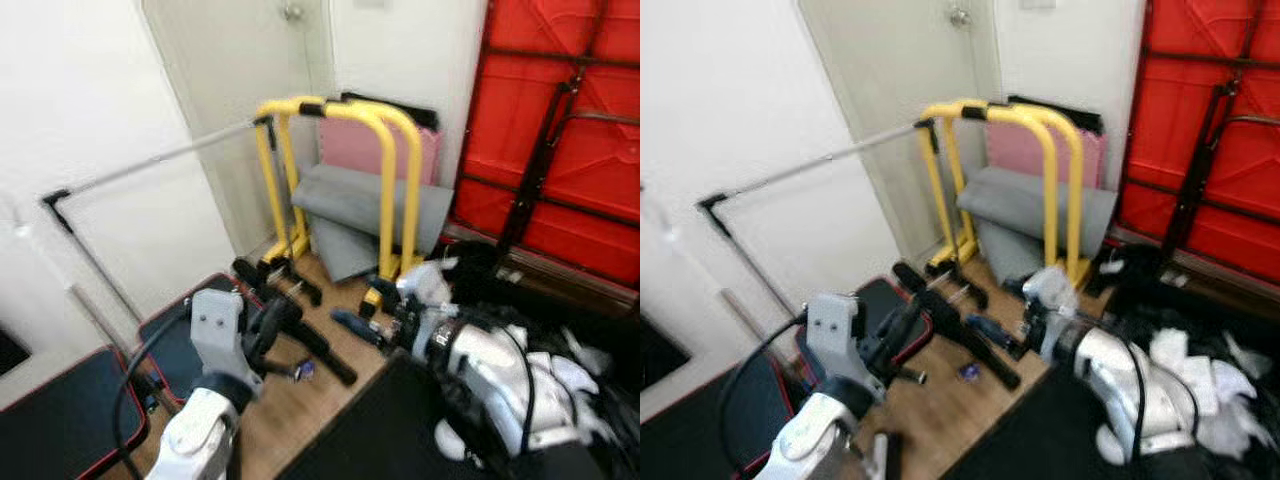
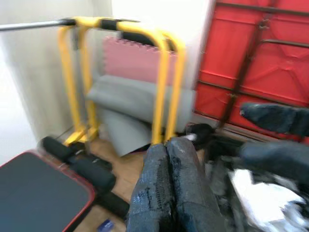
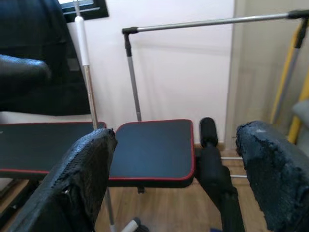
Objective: Sweep floor
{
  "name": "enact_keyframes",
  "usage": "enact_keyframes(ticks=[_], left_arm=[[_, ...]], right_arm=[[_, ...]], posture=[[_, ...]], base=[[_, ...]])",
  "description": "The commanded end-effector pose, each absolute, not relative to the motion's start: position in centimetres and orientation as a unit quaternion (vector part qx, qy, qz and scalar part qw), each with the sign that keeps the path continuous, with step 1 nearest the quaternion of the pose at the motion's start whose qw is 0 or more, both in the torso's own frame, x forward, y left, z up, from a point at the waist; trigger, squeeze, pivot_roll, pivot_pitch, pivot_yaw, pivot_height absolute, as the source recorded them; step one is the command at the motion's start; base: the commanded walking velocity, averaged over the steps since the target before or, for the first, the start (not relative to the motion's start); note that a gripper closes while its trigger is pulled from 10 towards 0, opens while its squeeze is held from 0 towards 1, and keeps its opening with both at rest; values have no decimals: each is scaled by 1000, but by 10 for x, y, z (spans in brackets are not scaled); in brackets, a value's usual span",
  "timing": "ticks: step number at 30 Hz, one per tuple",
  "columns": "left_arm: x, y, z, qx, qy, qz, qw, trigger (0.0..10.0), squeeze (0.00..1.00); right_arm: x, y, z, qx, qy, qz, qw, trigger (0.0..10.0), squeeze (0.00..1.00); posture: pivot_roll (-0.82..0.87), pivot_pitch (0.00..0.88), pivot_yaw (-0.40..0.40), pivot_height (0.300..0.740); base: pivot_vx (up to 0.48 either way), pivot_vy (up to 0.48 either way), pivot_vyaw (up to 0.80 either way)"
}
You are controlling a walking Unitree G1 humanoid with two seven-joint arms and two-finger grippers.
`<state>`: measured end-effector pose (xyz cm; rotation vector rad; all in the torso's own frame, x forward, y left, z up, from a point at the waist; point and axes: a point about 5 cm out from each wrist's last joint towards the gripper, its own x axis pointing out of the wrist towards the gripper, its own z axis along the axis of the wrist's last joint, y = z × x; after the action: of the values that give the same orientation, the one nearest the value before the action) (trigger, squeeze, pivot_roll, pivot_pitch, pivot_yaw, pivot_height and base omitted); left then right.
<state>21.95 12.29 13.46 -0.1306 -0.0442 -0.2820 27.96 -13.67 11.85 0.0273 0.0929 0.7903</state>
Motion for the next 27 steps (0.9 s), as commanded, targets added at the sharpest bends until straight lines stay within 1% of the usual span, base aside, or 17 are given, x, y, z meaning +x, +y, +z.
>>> enact_keyframes(ticks=[1,10,18,22,25,26,27], left_arm=[[219,128,129,-55,-11,-136,989,10000,0],[219,129,129,-54,-9,-138,989,10000,0],[219,129,129,-53,-9,-138,989,10000,0],[220,130,130,-53,-12,-138,989,10000,0],[220,131,131,-53,-14,-137,989,10000,0],[220,130,131,-52,-16,-136,989,10000,0],[220,130,131,-52,-16,-136,989,10000,0]], right_arm=[[279,-129,117,21,47,396,917,10000,0],[280,-129,118,45,42,389,919,10000,0],[280,-129,120,50,39,388,919,10000,0],[281,-129,120,51,38,378,924,10000,0],[281,-130,121,50,38,373,926,10000,0],[281,-131,121,50,38,370,927,10000,0],[281,-131,121,50,38,370,927,10000,0]], posture=[[-101,0,14,740],[-97,0,16,740],[-95,0,11,740],[-92,0,-34,740],[-92,0,-34,740],[-83,0,-66,740],[-83,0,-66,740]], base=[[0,0,788],[0,0,735],[0,0,0],[0,0,0],[0,0,0],[0,0,0],[0,0,0]])
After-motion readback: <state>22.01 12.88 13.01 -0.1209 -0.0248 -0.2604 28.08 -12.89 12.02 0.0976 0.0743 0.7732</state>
